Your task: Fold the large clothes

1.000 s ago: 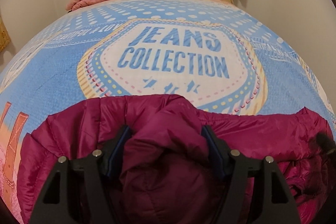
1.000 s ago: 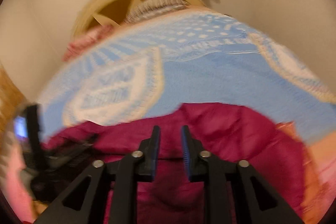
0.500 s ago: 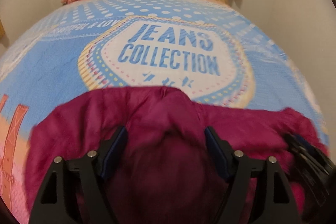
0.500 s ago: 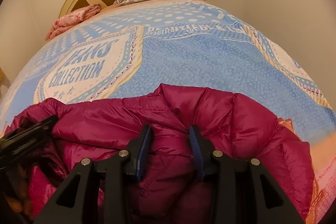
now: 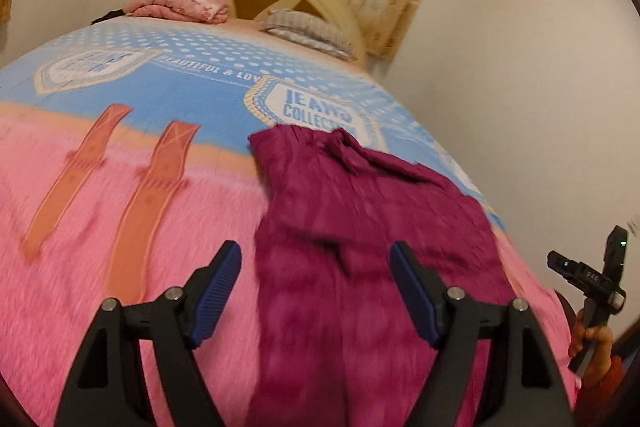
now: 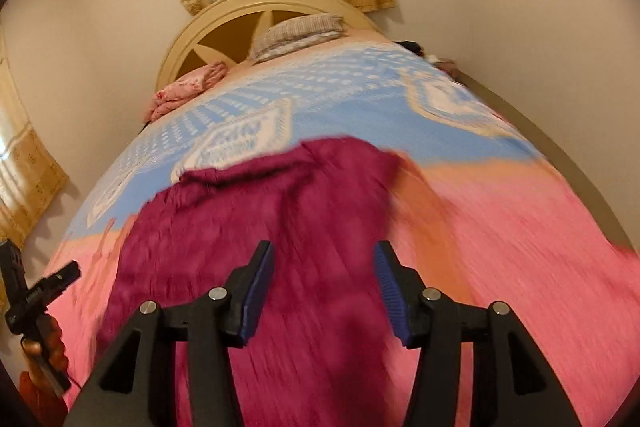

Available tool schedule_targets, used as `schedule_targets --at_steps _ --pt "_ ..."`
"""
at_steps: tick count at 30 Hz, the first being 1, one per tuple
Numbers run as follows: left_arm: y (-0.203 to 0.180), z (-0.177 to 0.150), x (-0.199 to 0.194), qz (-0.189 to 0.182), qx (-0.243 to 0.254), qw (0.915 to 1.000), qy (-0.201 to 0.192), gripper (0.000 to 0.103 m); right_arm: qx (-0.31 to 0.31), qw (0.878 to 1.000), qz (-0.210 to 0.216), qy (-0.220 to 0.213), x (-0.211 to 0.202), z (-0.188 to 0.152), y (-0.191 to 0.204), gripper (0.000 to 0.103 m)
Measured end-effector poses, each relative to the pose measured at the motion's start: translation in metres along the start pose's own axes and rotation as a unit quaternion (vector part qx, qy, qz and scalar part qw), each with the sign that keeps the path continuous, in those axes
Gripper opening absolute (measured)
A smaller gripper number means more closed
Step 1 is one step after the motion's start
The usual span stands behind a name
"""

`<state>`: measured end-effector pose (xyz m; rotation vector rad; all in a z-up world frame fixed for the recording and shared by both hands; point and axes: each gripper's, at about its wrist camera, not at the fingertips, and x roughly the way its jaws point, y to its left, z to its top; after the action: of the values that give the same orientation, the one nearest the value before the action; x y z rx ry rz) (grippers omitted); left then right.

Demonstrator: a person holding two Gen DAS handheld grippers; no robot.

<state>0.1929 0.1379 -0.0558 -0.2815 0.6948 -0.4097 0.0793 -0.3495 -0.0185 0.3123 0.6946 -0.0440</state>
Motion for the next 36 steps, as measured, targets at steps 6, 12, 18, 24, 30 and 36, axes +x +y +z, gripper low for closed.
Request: schedule_targets --at_steps 6,12,18,24,30,36 --pt "0.009 -0.055 -0.047 -0.019 0.045 0.9982 0.035 0.079 0.012 0.999 -0.025 0.037 -0.094 -0.074 -0.037 0.053" --pt "-0.001 -0.097 -0.070 -0.031 0.093 0.9935 0.059 0.079 -0.013 0.998 -0.010 0.066 -0.141 -0.111 -0.041 0.068" --pt "0.013 -0.134 -0.068 -0.018 0.043 0.9974 0.055 0.079 -0.002 0.990 0.010 0.138 -0.078 -0.169 -0.037 0.068" --pt "0.034 -0.158 -0.062 -0.005 0.000 0.9965 0.083 0.079 -0.041 0.989 0.008 0.145 -0.045 -0.180 -0.017 0.068" --pt "0.036 -0.173 -0.041 -0.016 -0.009 0.9931 0.116 0.079 -0.100 0.984 -0.021 0.149 -0.039 -0.189 0.004 0.068" --pt "0.048 -0.177 -0.026 -0.053 -0.047 0.9892 0.129 0.080 -0.126 0.981 -0.036 0.145 -0.032 -0.192 0.013 0.068"
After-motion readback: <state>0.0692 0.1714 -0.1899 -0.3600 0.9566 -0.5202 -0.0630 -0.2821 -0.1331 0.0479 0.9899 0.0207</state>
